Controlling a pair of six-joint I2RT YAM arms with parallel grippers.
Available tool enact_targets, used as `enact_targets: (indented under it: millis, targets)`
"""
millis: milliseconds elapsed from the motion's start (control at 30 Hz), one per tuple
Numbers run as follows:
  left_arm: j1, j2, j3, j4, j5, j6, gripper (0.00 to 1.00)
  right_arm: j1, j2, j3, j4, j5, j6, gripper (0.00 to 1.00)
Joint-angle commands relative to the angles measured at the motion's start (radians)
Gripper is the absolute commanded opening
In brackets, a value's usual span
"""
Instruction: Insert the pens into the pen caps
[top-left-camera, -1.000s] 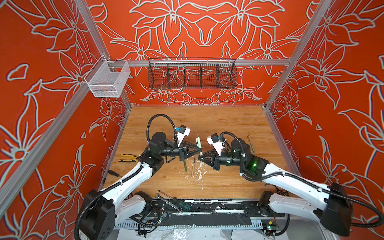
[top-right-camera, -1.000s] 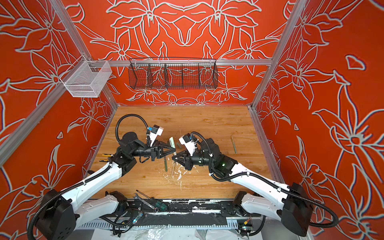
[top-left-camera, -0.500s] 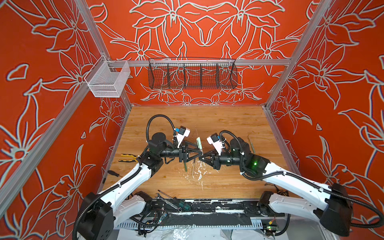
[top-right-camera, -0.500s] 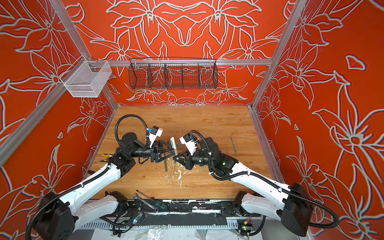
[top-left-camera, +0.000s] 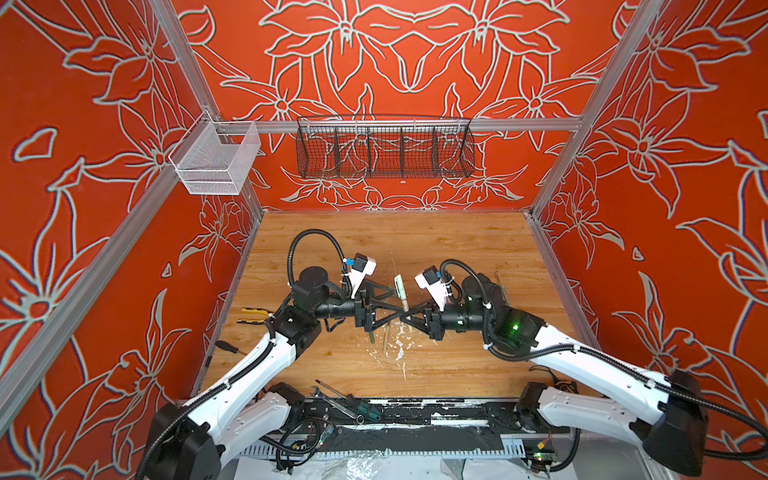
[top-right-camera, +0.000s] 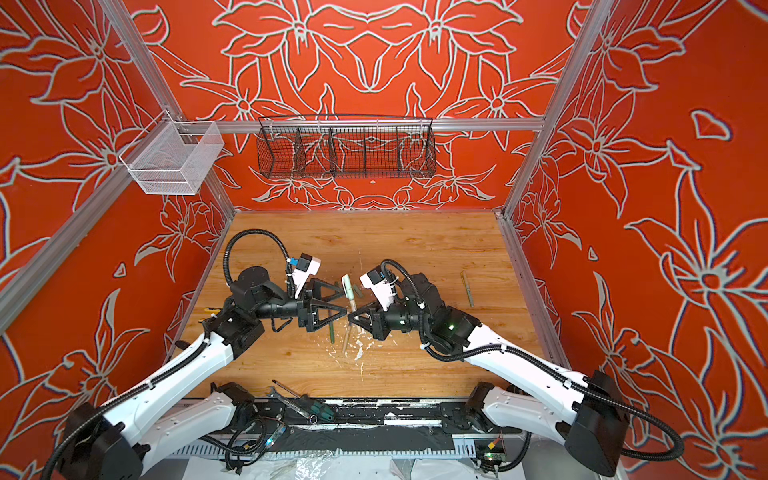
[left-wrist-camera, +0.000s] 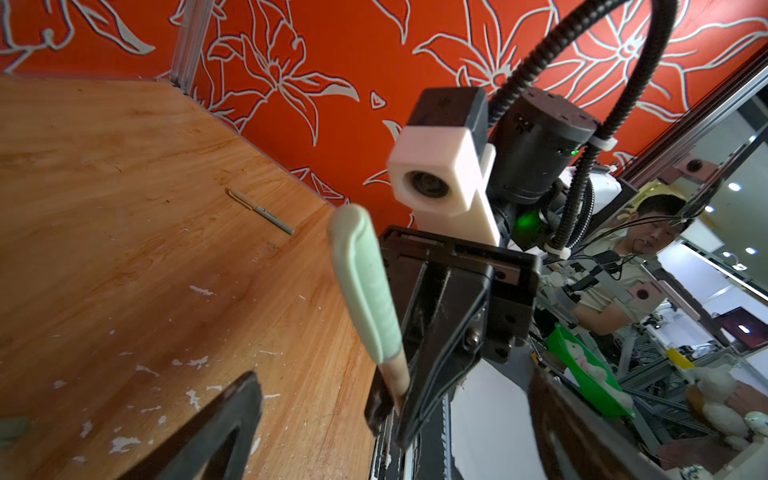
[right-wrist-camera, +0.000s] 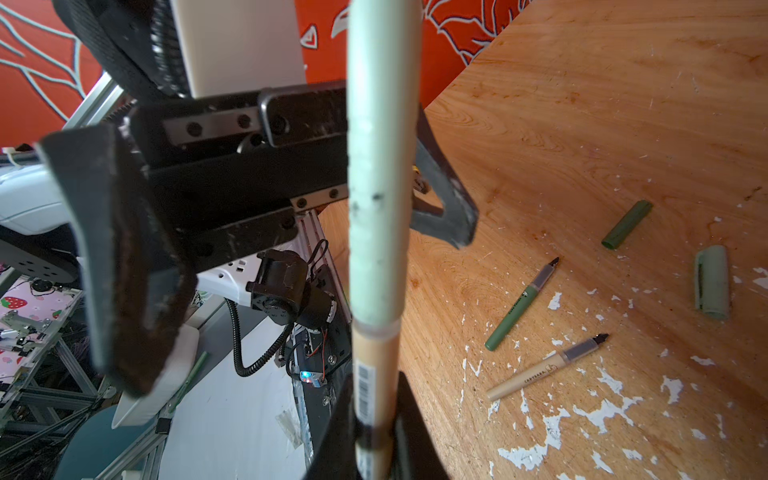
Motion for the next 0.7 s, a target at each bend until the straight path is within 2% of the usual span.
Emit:
enact_targets:
  millis: [0,267,433,533,667]
  targets:
    - [0.009,-0.034,0.043,-0.074,-0.032,0.053,0.97,0.002,-0.025,0.027,-0.001,-0.012,-0.026,0.00]
    - [0.016,-0.019,0.056,-0.084,-0.011,0.068,1.00,0.010,-0.015,0.026,0.008,-0.041,-0.027,0.00]
    - [0.029,0.021,0.059,-0.037,0.009,0.043,0.96,0.041,0.008,0.035,0.017,-0.057,-0.039,0.00]
    - [0.037,0.030,0.056,0.012,0.036,0.016,0.90,0.060,0.022,0.040,0.017,-0.054,-0.047,0.00]
    - [0.045,0.075,0.065,0.027,0.064,0.008,0.72,0.076,0.043,0.045,0.022,-0.047,-0.046,0.00]
